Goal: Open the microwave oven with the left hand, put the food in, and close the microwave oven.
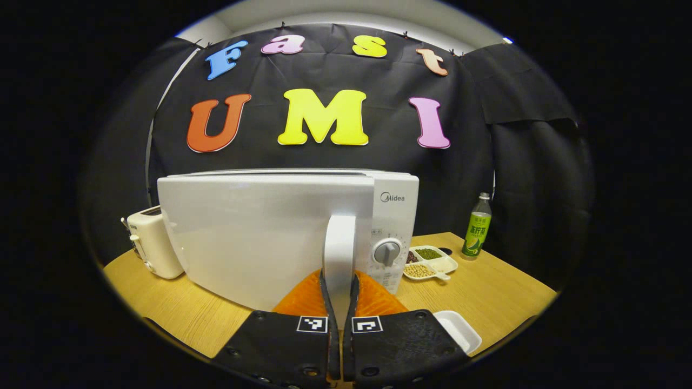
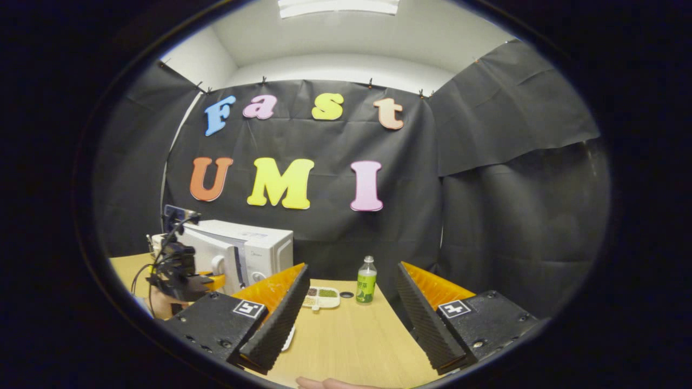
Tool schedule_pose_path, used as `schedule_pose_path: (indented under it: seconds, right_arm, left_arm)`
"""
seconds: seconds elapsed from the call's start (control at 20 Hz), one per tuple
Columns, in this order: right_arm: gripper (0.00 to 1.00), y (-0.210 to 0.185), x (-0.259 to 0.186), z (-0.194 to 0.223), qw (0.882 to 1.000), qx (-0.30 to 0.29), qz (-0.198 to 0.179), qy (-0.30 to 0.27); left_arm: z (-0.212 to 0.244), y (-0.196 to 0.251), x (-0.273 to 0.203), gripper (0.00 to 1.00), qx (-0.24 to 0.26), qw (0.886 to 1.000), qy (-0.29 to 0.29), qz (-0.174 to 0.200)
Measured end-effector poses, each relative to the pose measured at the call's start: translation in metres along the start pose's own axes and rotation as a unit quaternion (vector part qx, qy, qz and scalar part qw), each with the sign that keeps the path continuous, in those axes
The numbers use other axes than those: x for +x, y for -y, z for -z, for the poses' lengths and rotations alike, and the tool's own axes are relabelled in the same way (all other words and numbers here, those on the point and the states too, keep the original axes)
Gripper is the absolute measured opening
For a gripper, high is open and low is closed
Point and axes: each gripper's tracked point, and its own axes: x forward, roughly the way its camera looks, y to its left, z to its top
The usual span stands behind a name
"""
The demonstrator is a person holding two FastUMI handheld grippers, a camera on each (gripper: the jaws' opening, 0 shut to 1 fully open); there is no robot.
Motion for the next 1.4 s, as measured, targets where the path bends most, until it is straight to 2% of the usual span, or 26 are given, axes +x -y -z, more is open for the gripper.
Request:
schedule_pose_path:
  seconds: [0.05, 0.1, 0.15, 0.2, 0.25, 0.35, 0.4, 0.45, 0.5, 0.55, 0.6, 0.65, 0.7, 0.75, 0.8, 0.85, 1.0, 1.05, 1.1, 1.15, 1.25, 1.3, 1.4]
  right_arm:
    - [1.00, -0.002, 0.000, 0.003, 1.000, 0.003, 0.000, -0.004]
    - [0.94, -0.006, 0.000, 0.008, 1.000, 0.006, -0.002, -0.009]
    - [0.94, -0.011, -0.002, 0.012, 1.000, 0.011, -0.005, -0.016]
    - [1.00, -0.017, -0.004, 0.014, 1.000, 0.018, -0.011, -0.022]
    - [0.95, -0.025, -0.007, 0.015, 0.999, 0.022, -0.018, -0.027]
    - [0.95, -0.039, -0.012, 0.018, 0.999, 0.020, -0.031, -0.035]
    - [1.00, -0.045, -0.015, 0.022, 0.999, 0.013, -0.036, -0.039]
    - [1.00, -0.052, -0.016, 0.022, 0.998, 0.009, -0.042, -0.040]
    - [0.95, -0.057, -0.018, 0.025, 0.998, 0.005, -0.046, -0.042]
    - [1.00, -0.063, -0.019, 0.028, 0.998, 0.002, -0.051, -0.046]
    - [0.95, -0.068, -0.020, 0.032, 0.997, 0.001, -0.057, -0.050]
    - [1.00, -0.074, -0.019, 0.036, 0.996, -0.002, -0.062, -0.056]
    - [1.00, -0.078, -0.015, 0.043, 0.996, -0.004, -0.066, -0.065]
    - [1.00, -0.082, -0.011, 0.051, 0.995, -0.007, -0.069, -0.077]
    - [0.95, -0.087, -0.007, 0.059, 0.993, -0.010, -0.073, -0.090]
    - [1.00, -0.090, 0.000, 0.066, 0.992, -0.012, -0.076, -0.104]
    - [1.00, -0.102, 0.018, 0.088, 0.985, -0.004, -0.089, -0.149]
    - [0.95, -0.107, 0.024, 0.097, 0.981, 0.000, -0.096, -0.167]
    - [1.00, -0.111, 0.030, 0.104, 0.978, 0.003, -0.102, -0.183]
    - [0.96, -0.114, 0.035, 0.111, 0.974, 0.003, -0.109, -0.197]
    - [0.95, -0.116, 0.050, 0.127, 0.967, -0.001, -0.114, -0.227]
    - [1.00, -0.116, 0.056, 0.137, 0.962, -0.005, -0.115, -0.246]
    - [1.00, -0.120, 0.067, 0.151, 0.952, -0.012, -0.124, -0.281]
  left_arm:
    - [0.005, -0.006, -0.016, 0.02, 0.001, 1.000, -0.005, 0.008]
    - [0.006, -0.012, -0.032, 0.02, -0.002, 1.000, -0.003, 0.016]
    - [0.010, -0.019, -0.047, 0.02, -0.005, 1.000, -0.006, 0.024]
    - [0.011, -0.027, -0.063, 0.02, -0.006, 1.000, -0.001, 0.028]
    - [0.013, -0.036, -0.075, 0.02, -0.001, 1.000, -0.001, 0.031]
    - [0.020, -0.061, -0.102, 0.02, 0.005, 1.000, -0.002, 0.019]
    - [0.025, -0.074, -0.115, 0.17, 0.007, 1.000, -0.008, 0.008]
    - [0.031, -0.086, -0.131, 0.32, 0.000, 1.000, -0.013, 0.010]
    - [0.037, -0.102, -0.145, 0.31, -0.003, 1.000, -0.016, -0.004]
    - [0.039, -0.125, -0.160, 0.31, -0.003, 1.000, -0.013, -0.025]
    - [0.043, -0.149, -0.175, 0.34, -0.005, 0.999, -0.013, -0.050]
    - [0.050, -0.173, -0.191, 0.58, -0.012, 0.997, -0.017, -0.078]
    - [0.054, -0.193, -0.208, 0.75, -0.021, 0.994, -0.024, -0.104]
    - [0.054, -0.208, -0.225, 0.87, -0.029, 0.992, -0.023, -0.120]
    - [0.053, -0.219, -0.237, 0.87, -0.033, 0.991, -0.017, -0.133]
    - [0.050, -0.225, -0.251, 0.89, -0.032, 0.990, -0.012, -0.139]
    - [0.031, -0.243, -0.281, 0.90, -0.036, 0.987, 0.014, -0.159]
    - [0.022, -0.245, -0.289, 0.90, -0.036, 0.986, 0.020, -0.161]
    - [0.013, -0.248, -0.296, 0.90, -0.037, 0.985, 0.026, -0.167]
    - [0.005, -0.249, -0.299, 0.90, -0.039, 0.984, 0.031, -0.169]
    - [-0.009, -0.242, -0.301, 0.90, -0.050, 0.985, 0.042, -0.158]
    - [-0.015, -0.239, -0.303, 0.90, -0.052, 0.986, 0.046, -0.153]
    - [-0.028, -0.239, -0.307, 0.90, -0.040, 0.986, 0.058, -0.152]
